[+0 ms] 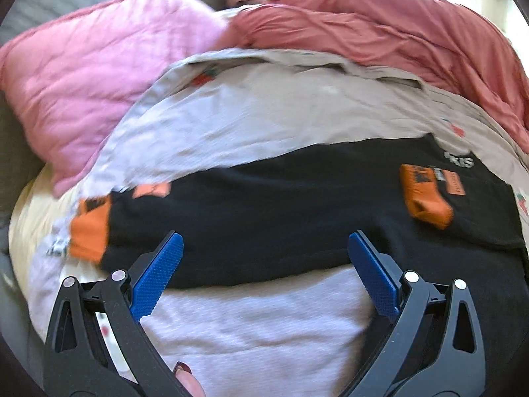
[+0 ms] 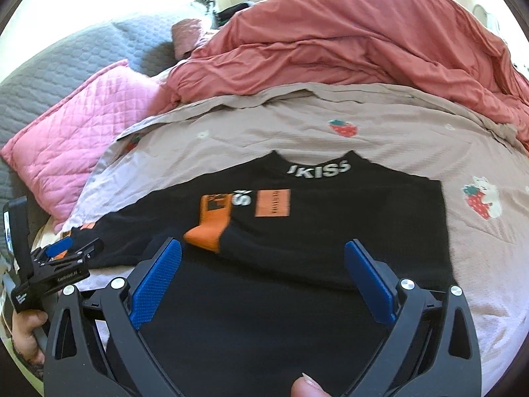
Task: Fold small clothes
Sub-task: 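Move the left tool to the other orange cuff and grasp it, then lift the orange cuff with the left tool and fold it across the body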
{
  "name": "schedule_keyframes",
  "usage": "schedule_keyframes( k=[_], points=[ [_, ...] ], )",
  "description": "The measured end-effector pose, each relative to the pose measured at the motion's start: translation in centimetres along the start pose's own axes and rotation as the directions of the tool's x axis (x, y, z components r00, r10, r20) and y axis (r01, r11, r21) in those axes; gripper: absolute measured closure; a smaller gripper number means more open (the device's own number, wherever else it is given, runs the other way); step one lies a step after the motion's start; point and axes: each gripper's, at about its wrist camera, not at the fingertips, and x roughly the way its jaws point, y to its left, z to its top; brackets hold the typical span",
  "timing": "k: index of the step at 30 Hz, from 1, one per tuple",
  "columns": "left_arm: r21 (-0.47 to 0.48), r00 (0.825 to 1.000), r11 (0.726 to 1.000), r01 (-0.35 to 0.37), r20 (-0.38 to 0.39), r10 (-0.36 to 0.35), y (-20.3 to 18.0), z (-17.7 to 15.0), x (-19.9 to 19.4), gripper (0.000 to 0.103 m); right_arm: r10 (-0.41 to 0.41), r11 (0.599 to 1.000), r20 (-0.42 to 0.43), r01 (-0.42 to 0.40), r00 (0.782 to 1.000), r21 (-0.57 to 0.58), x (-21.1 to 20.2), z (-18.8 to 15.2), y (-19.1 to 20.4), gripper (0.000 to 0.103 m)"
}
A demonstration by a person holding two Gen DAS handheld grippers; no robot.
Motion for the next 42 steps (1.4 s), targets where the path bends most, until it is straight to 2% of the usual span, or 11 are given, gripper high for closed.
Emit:
schedule_keyframes(
  k=[6,12,18,25,31,33,36,39,40,42],
  points=[
    [-0.05,0.998,0.997,-0.065,0.005,0.065,3.9,-0.7,-0.4,0.009,0.043,0.996,-0.021,-0.044,0.999,-0.072,1.6,-0.4,4.9,0.005],
    [-0.115,0.997,0.991,-0.073,0.023,0.076,6.8,-0.9,-1.0,0.009,0.087,0.984,-0.048,-0.093,0.995,-0.15,3.0,-0.9,9.9,0.005],
    [-0.205,0.997,0.976,-0.073,-0.006,0.074,9.9,-1.2,-0.7,0.01,0.117,0.967,-0.079,-0.132,0.99,-0.22,4.5,-1.8,14.3,0.005],
    [-0.335,0.997,0.939,-0.072,-0.036,0.064,14.0,-1.9,0.1,0.01,0.145,0.959,-0.109,-0.167,0.983,-0.227,5.7,-2.7,16.8,0.005],
    [-0.463,0.999,0.886,-0.01,-0.038,-0.008,16.1,-2.4,2.4,0.01,0.161,0.959,-0.125,-0.185,0.979,-0.213,6.4,-3.1,17.3,0.005],
    [-0.484,0.999,0.875,0.001,-0.031,-0.018,16.2,-2.3,3.0,0.019,0.162,0.962,-0.126,-0.186,0.979,-0.202,6.5,-3.1,17.1,0.005],
    [-0.48,1.0,0.877,-0.025,-0.026,0.014,15.9,-1.9,3.4,0.039,0.166,0.966,-0.126,-0.187,0.978,-0.176,6.7,-3.1,16.3,0.005],
    [-0.488,1.0,0.873,0.022,0.016,-0.016,15.7,-1.7,3.3,0.075,0.166,0.974,-0.125,-0.182,0.978,-0.135,6.9,-3.0,15.1,0.005],
    [-0.487,0.999,0.873,0.034,0.026,-0.025,15.7,-1.6,3.3,0.091,0.166,0.975,-0.124,-0.182,0.978,-0.125,6.9,-3.0,14.8,0.005],
    [-0.477,0.997,0.876,0.068,0.062,-0.044,15.6,-1.3,2.6,0.094,0.168,0.978,-0.126,-0.181,0.978,-0.1,7.0,-3.0,14.0,0.005]
  ],
)
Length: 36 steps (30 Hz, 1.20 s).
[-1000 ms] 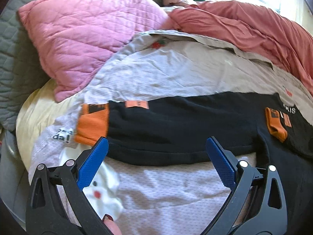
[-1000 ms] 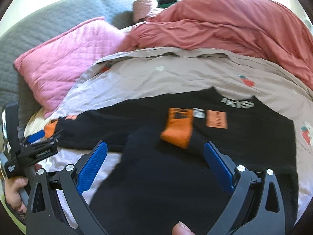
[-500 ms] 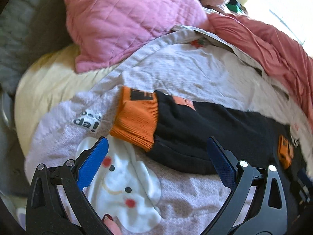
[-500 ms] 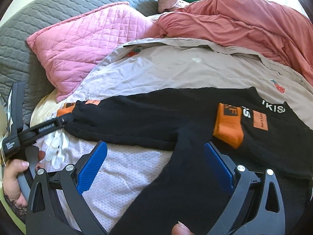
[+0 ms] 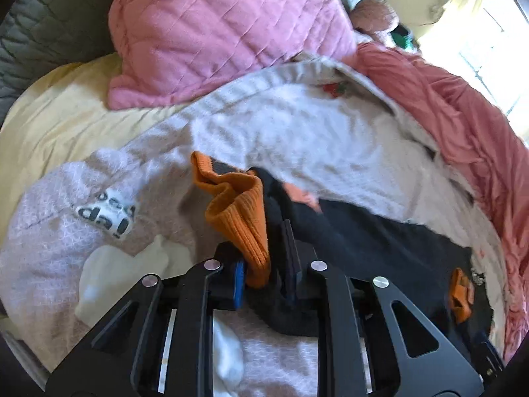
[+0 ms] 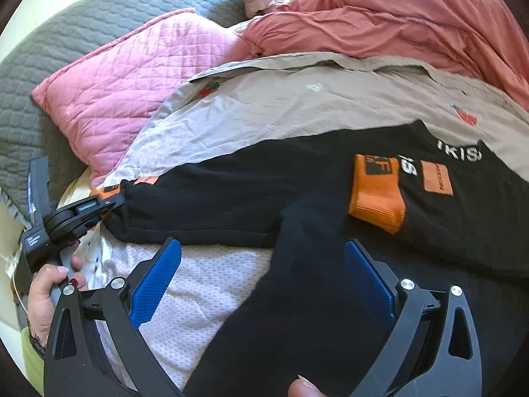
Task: Fold small clothes
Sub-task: 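Lift the orange cuff with the left tool and fold it across the body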
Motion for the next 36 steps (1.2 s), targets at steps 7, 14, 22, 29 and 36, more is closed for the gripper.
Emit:
schedule_keyframes(
  k=[7,14,22,29,36],
  points=[
    [0.053,0.979,0.981,0.188,0.076,-0.191,-3.0,0.5,-3.4,0.096,-0.02,0.996,0.02,0.018,1.0,0.087,-1.7,-0.8,-3.8,0.005],
    [0.201,0.926,0.918,0.341,0.096,-0.365,-10.0,-1.3,-6.1,0.1,-0.094,0.968,0.046,0.08,0.995,0.237,-5.8,-3.0,-10.9,0.005],
    [0.428,0.851,0.744,0.513,-0.135,-0.508,-20.3,-8.8,-4.7,0.1,-0.205,0.915,0.052,0.173,0.977,0.366,-10.5,-6.4,-18.5,0.005],
    [0.532,0.791,0.586,0.612,-0.419,-0.446,-25.0,-16.0,-1.0,0.099,-0.249,0.872,0.048,0.202,0.967,0.446,-12.1,-7.9,-22.2,0.005],
    [0.437,0.717,0.579,0.688,-0.533,-0.45,-24.5,-16.7,0.8,0.092,-0.225,0.882,0.047,0.183,0.973,0.434,-11.2,-7.2,-21.4,0.005]
  ],
)
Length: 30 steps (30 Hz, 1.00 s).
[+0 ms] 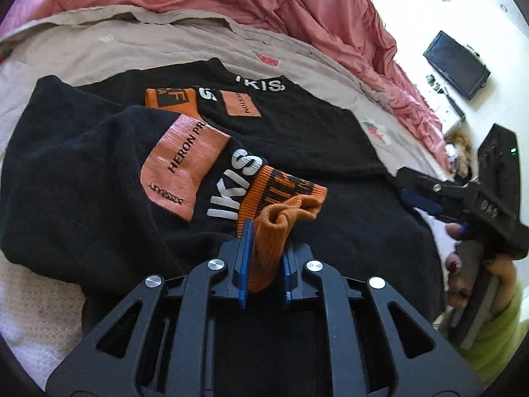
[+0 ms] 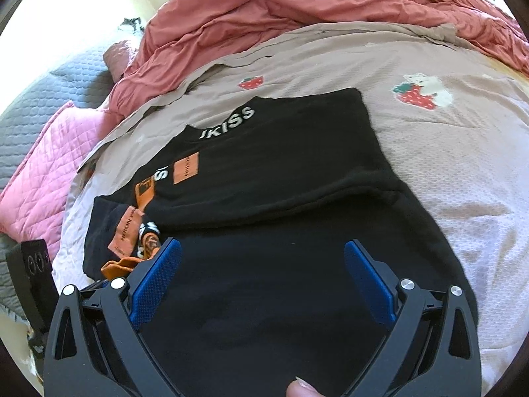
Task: Fold small clothes
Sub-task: 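Lift the orange cuff with the left tool and fold it across the body, then grasp the folded orange cuff with the right tool and lay it flat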
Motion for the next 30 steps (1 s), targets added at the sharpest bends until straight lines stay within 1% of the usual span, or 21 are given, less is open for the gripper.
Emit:
schedule_keyframes(
  k=[2,4,6,7,9,10,11,13,14,16,18,20,21,22,23,24,25,26,28,29,30],
  points=[
    [-0.001,0.998,0.998,0.055,-0.009,-0.055,-0.1,0.0,-0.2,0.078,0.012,1.0,-0.006,-0.012,1.0,-0.009,0.3,0.0,0.7,0.005],
    [0.024,0.997,0.996,0.081,-0.018,-0.08,-0.8,-0.1,-0.4,0.07,0.031,0.999,-0.016,-0.031,0.999,-0.008,0.6,0.1,1.3,0.005],
    [0.058,0.997,0.996,0.072,-0.016,-0.071,-1.5,-0.1,-0.8,0.069,0.05,0.999,-0.022,-0.051,0.998,-0.009,0.7,0.1,1.9,0.005],
    [0.07,0.999,0.996,0.053,-0.003,-0.053,-1.6,0.0,-1.2,0.069,0.064,0.998,-0.028,-0.064,0.998,-0.007,0.8,0.1,2.0,0.005],
    [0.063,0.999,0.997,0.049,0.02,-0.05,-1.4,0.4,-2.2,0.069,0.098,0.995,-0.05,-0.097,0.994,0.004,1.3,-0.1,2.5,0.005],
    [0.043,0.998,0.998,0.048,0.047,-0.05,-0.8,0.8,-3.0,0.069,0.109,0.994,-0.06,-0.108,0.992,0.006,1.5,-0.2,2.7,0.005],
    [0.029,0.997,0.999,0.031,0.066,-0.033,-0.3,1.1,-3.5,0.067,0.121,0.993,-0.072,-0.121,0.99,0.008,1.8,-0.4,3.0,0.005],
    [-0.009,0.991,0.999,-0.048,0.121,0.049,1.2,1.5,-4.9,0.064,0.141,0.99,-0.1,-0.141,0.985,0.004,2.6,-1.0,4.0,0.005],
    [-0.031,0.988,0.997,-0.072,0.137,0.076,1.9,1.7,-5.3,0.064,0.155,0.987,-0.126,-0.158,0.98,-0.009,3.2,-1.4,4.7,0.005],
    [-0.104,0.981,0.991,-0.084,0.167,0.101,3.9,2.0,-6.4,0.063,0.168,0.983,-0.147,-0.176,0.975,-0.043,3.8,-1.9,6.3,0.005],
    [-0.157,0.975,0.984,-0.086,0.192,0.116,5.2,2.1,-7.2,0.06,0.156,0.983,-0.156,-0.168,0.975,-0.07,4.7,-2.3,7.4,0.006],
    [-0.183,0.963,0.975,-0.129,0.213,0.168,6.1,2.3,-7.8,0.058,0.133,0.988,-0.171,-0.144,0.976,-0.054,5.8,-2.5,7.9,0.009],
    [-0.188,0.958,0.971,-0.145,0.217,0.185,6.4,2.4,-8.0,0.056,0.136,0.989,-0.172,-0.145,0.976,-0.037,6.3,-2.6,8.2,0.016],
    [-0.194,0.954,0.968,-0.16,0.223,0.202,6.7,2.4,-8.3,0.052,0.128,0.99,-0.167,-0.138,0.978,-0.044,6.5,-2.7,8.5,0.024],
    [-0.2,0.951,0.966,-0.165,0.227,0.209,6.8,2.4,-8.4,0.051,0.115,0.99,-0.159,-0.127,0.981,-0.062,6.6,-2.7,8.9,0.034],
    [-0.206,0.95,0.964,-0.165,0.231,0.212,7.0,2.5,-8.4,0.051,0.118,0.988,-0.152,-0.131,0.981,-0.08,6.6,-2.7,9.3,0.053],
    [-0.212,0.948,0.963,-0.164,0.235,0.213,7.2,2.5,-8.4,0.051,0.115,0.987,-0.15,-0.131,0.982,-0.095,6.8,-2.7,9.7,0.061],
    [-0.216,0.948,0.963,-0.162,0.238,0.213,7.3,2.4,-8.6,0.051,0.111,0.987,-0.146,-0.126,0.983,-0.103,6.8,-2.6,9.9,0.066],
    [-0.218,0.945,0.962,-0.165,0.244,0.217,7.4,2.4,-8.7,0.05,0.109,0.985,-0.13,-0.125,0.986,-0.118,6.8,-2.3,9.9,0.086],
    [-0.218,0.943,0.961,-0.171,0.247,0.224,7.5,2.4,-8.8,0.05,0.123,0.983,-0.118,-0.137,0.985,-0.124,6.6,-2.1,9.9,0.095],
    [-0.216,0.94,0.96,-0.176,0.251,0.229,7.5,2.4,-9.0,0.05,0.165,0.975,-0.116,-0.179,0.98,-0.131,6.4,-1.9,10.0,0.096]
  ],
)
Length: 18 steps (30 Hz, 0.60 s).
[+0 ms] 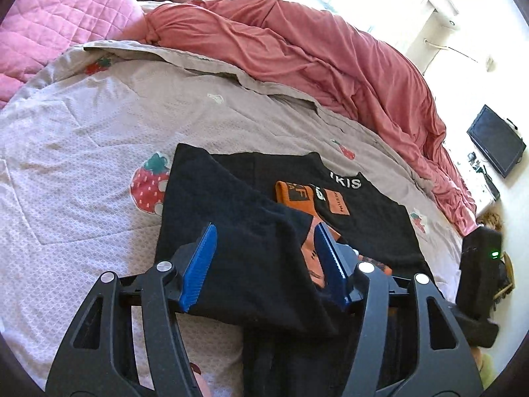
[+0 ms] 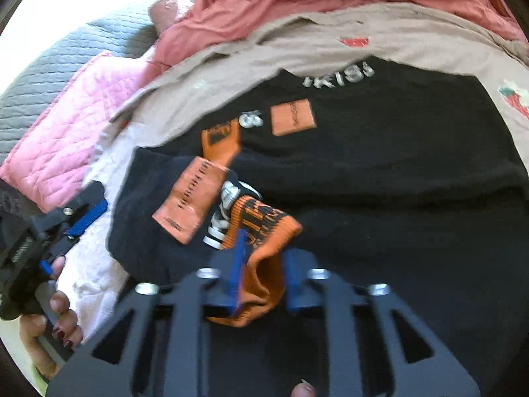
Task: Fold small clothes
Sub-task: 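Grasp the folded orange cuff with the right tool and lay it flat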
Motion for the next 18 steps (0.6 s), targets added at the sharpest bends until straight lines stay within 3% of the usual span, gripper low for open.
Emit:
schedule_keyframes(
  k=[10,14,18],
  points=[
    [-0.01,0.999,1.0,0.007,0.033,-0.006,0.3,0.2,-0.2,0.049,-0.044,0.966,0.172,0.086,0.984,-0.242,-4.5,4.9,3.0,0.096],
    [-0.027,0.999,0.999,0.043,0.03,-0.043,-0.2,0.0,0.4,0.049,-0.128,0.942,0.244,0.195,0.961,-0.272,-6.7,7.9,1.1,0.096],
    [0.041,0.999,0.998,0.038,0.013,-0.038,-2.2,-0.4,1.4,0.049,-0.226,0.918,0.248,0.291,0.942,-0.269,-7.3,10.0,-2.3,0.096]
  ],
)
